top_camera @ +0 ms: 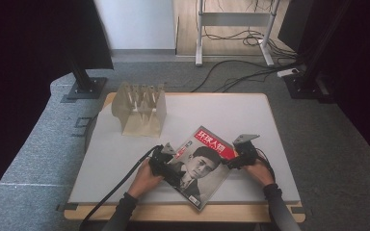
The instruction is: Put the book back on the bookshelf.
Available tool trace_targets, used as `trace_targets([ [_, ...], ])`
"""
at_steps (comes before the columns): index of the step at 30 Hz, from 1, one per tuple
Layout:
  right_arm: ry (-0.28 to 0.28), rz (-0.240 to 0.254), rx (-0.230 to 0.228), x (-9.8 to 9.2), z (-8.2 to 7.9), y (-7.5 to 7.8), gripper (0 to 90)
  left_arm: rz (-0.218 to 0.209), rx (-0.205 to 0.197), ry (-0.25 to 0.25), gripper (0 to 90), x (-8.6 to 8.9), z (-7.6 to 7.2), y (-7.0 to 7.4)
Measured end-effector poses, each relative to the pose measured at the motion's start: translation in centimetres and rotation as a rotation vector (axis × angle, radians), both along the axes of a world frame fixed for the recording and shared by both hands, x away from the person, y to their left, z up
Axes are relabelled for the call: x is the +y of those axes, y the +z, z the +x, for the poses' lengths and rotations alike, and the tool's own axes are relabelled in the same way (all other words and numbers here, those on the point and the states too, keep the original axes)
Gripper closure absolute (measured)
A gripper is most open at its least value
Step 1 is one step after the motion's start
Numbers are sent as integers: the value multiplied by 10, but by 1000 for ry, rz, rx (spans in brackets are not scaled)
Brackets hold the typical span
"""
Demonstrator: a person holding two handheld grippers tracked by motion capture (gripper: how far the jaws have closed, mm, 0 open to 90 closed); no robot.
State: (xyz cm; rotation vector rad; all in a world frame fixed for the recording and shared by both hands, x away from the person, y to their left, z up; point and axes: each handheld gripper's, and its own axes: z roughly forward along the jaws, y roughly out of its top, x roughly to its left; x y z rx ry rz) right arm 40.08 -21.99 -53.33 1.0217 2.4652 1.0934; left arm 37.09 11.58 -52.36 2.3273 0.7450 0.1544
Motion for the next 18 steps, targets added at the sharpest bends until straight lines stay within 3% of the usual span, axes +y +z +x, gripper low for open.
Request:
trace_targets([
  [7, 2, 3, -1, 2, -8, 0, 44, -5, -3, 1, 0, 4, -11, 0],
  [9, -11, -18, -2, 0, -12, 2, 44, -4, -4, -1, 0, 4, -13, -1],
  [18, -70, -43, -10, -23, -40, 5, 12, 13, -22, 11, 0, 2, -21, -1],
])
